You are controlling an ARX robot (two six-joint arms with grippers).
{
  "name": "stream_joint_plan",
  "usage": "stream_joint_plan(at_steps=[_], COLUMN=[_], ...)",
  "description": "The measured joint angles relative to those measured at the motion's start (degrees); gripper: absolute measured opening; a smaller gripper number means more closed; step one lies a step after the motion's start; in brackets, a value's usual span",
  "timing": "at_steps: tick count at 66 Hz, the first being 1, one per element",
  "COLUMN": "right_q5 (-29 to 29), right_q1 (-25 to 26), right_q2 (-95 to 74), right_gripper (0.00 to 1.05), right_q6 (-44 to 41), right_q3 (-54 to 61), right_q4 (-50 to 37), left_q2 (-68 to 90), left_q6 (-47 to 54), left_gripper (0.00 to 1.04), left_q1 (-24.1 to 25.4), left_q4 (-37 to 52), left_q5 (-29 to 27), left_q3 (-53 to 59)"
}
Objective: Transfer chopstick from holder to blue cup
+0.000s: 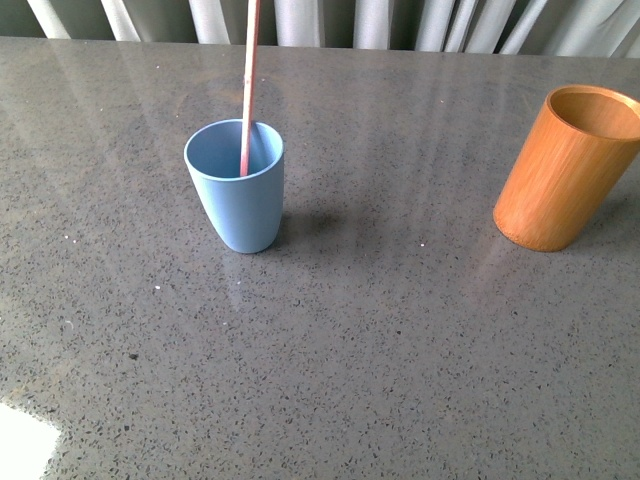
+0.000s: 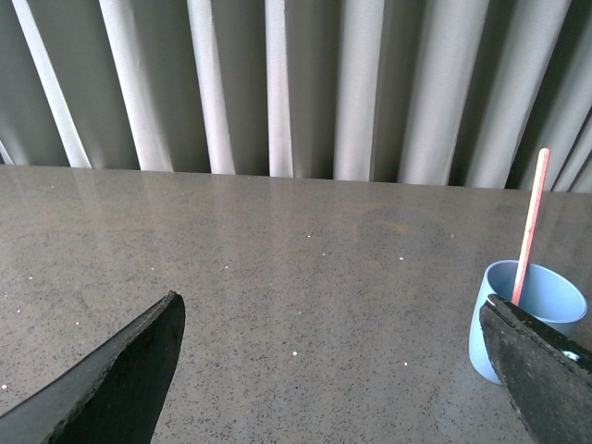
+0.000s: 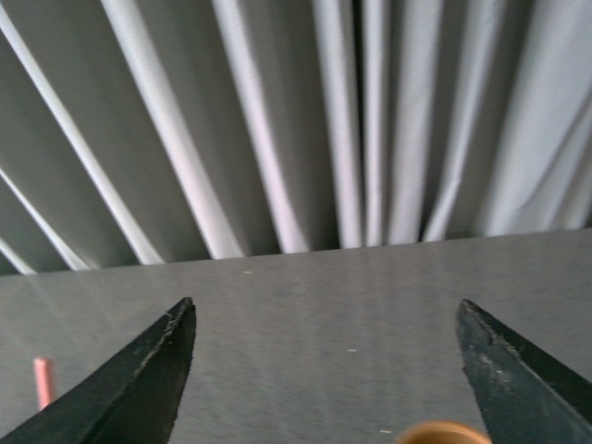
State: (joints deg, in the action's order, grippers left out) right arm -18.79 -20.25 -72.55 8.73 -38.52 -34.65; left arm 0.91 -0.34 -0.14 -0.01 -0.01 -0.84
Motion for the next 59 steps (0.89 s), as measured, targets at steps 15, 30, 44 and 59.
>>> stream_joint_plan(at_steps=[15,30,44,59], right_q5=[5.9,9.9,12.3,18.4], right_q1=[7.0,10.8,13.6,19.2], right_q2=[12.0,19.3,25.3,33.3], right_gripper=[0.33,0.02,0.02,0.02], right_q6=[-7.3,-8.4,-8.5,-8.5], right_q3=[17.0,24.5,29.4,33.4], right_q4=[-3.7,-4.3,-3.0,1.1], left_q2=[0.0,0.0,0.0,0.0], left_q6=[0.0,0.0,0.0,0.0], left_gripper=[0.96,0.96,0.96,0.96], left_q1=[0.0,0.0,0.0,0.0], left_q4=[0.0,0.0,0.0,0.0], left_q5=[0.0,0.0,0.0,0.0], left_q3=[0.0,0.0,0.0,0.0])
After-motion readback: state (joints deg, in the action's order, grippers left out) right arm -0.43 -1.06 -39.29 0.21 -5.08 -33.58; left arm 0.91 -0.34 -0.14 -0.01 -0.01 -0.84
